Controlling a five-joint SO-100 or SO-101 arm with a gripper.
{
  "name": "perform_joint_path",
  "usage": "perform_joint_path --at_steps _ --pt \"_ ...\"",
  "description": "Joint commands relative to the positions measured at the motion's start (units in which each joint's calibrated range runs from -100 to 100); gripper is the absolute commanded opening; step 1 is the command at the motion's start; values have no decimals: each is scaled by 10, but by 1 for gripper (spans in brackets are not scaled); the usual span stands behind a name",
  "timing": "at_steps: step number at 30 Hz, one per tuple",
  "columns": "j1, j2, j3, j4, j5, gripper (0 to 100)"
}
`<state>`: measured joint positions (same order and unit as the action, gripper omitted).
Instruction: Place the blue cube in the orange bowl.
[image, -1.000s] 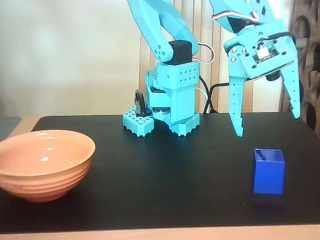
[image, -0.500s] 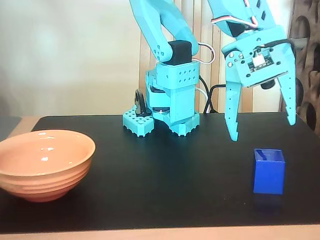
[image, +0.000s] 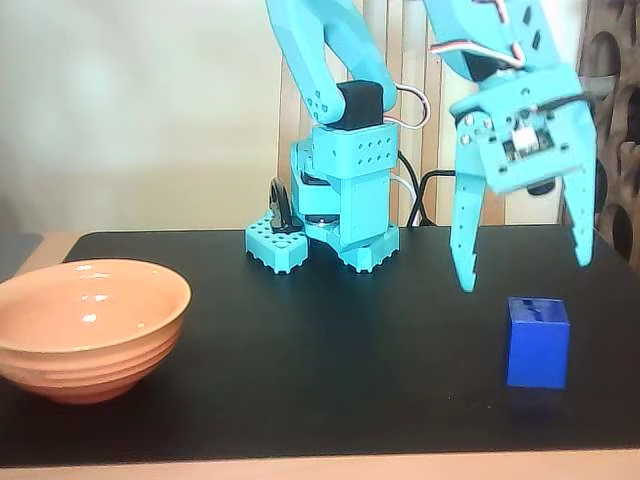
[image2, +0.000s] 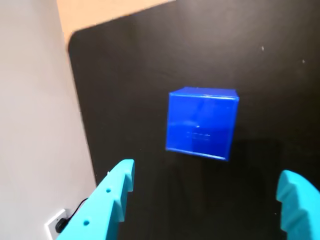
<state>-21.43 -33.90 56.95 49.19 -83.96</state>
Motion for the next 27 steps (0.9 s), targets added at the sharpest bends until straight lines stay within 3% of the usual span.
perform_joint_path --at_steps 1,27 --pt "14 13 -69 -23 -10 32" --pt "63 59 -67 -42 -1 32"
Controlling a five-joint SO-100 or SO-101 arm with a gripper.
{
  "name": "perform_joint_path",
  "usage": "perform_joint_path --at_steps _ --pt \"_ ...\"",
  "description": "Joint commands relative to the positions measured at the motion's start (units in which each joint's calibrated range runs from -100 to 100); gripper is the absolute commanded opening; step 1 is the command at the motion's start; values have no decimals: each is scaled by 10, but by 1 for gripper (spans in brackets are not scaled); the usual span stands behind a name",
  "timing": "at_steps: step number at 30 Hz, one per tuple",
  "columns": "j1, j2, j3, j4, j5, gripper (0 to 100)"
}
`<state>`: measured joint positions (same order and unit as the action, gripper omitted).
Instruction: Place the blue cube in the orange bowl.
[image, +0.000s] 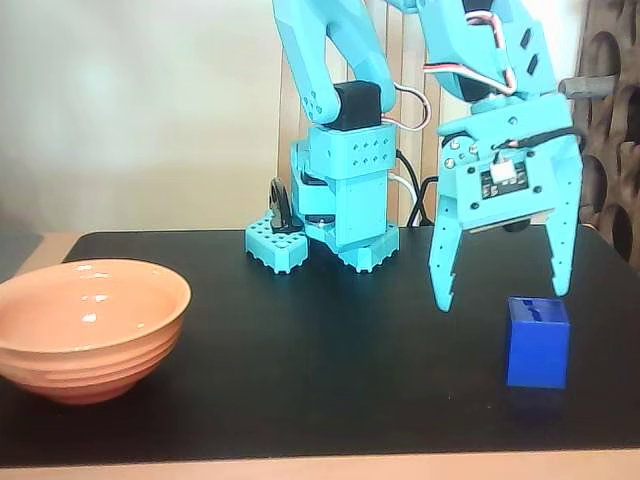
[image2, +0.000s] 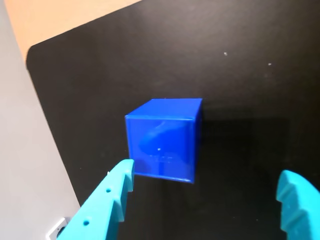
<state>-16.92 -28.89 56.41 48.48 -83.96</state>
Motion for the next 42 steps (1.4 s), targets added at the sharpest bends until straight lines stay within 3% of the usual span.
perform_joint_path --at_steps 1,28,42 --pt "19 12 -61 -41 0 32" --pt "-47 24 -70 -48 -2 32" --pt "-29 54 -76 -65 -2 32"
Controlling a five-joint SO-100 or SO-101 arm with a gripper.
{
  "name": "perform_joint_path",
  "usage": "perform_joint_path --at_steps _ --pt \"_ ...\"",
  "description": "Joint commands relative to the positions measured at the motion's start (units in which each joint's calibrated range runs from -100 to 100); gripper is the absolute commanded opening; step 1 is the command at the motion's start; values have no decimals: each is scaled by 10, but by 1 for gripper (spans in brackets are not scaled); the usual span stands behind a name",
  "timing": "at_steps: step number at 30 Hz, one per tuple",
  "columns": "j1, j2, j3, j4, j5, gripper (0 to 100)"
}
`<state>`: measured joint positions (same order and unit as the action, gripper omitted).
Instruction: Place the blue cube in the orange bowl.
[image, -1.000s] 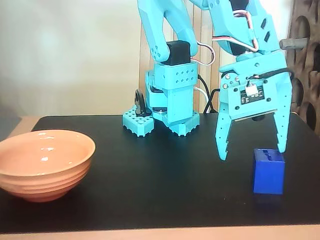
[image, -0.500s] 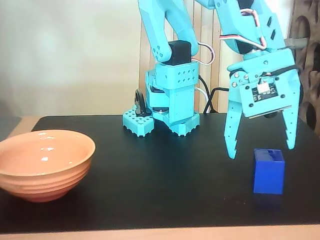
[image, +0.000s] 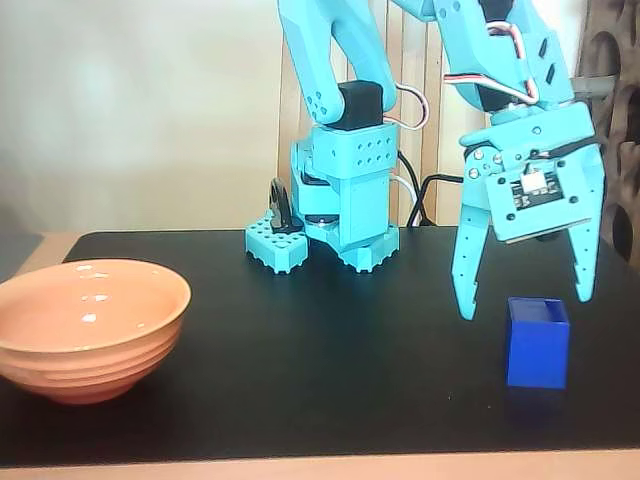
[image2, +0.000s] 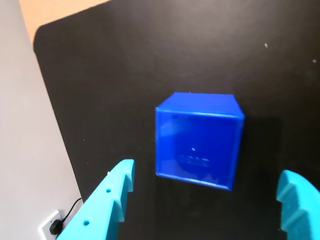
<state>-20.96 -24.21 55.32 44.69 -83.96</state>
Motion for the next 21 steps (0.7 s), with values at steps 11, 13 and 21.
perform_joint_path --at_steps 11,13,21 --pt "11 12 -70 -26 -2 32" --pt "11 12 -70 -25 -2 32" --pt "12 24 -71 -25 -2 32"
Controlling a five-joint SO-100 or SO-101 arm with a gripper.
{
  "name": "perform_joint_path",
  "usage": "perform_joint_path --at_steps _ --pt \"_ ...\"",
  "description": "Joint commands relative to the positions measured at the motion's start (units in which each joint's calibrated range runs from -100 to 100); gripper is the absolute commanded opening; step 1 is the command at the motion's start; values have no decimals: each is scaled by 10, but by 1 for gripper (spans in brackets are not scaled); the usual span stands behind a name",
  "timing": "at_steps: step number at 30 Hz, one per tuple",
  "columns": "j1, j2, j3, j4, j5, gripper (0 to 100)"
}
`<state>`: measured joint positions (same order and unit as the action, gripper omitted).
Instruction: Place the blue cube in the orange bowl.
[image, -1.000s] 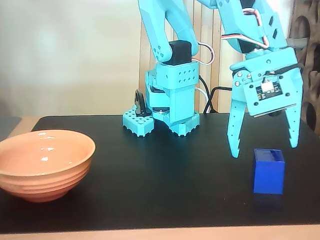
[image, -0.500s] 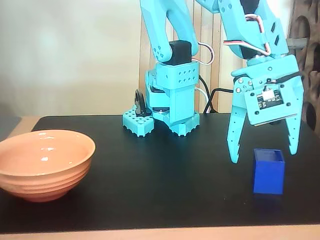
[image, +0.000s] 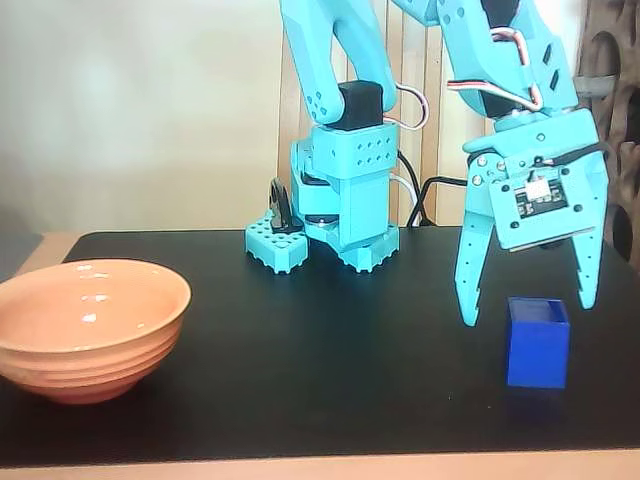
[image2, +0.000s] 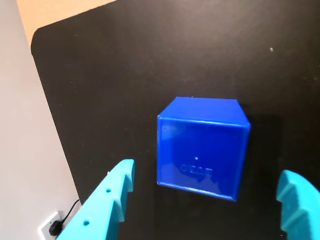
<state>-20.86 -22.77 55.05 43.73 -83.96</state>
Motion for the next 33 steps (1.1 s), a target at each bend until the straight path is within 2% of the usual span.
perform_joint_path --at_steps 1,33 --pt "11 18 -73 -16 -2 32" --pt "17 70 -104 -17 0 32"
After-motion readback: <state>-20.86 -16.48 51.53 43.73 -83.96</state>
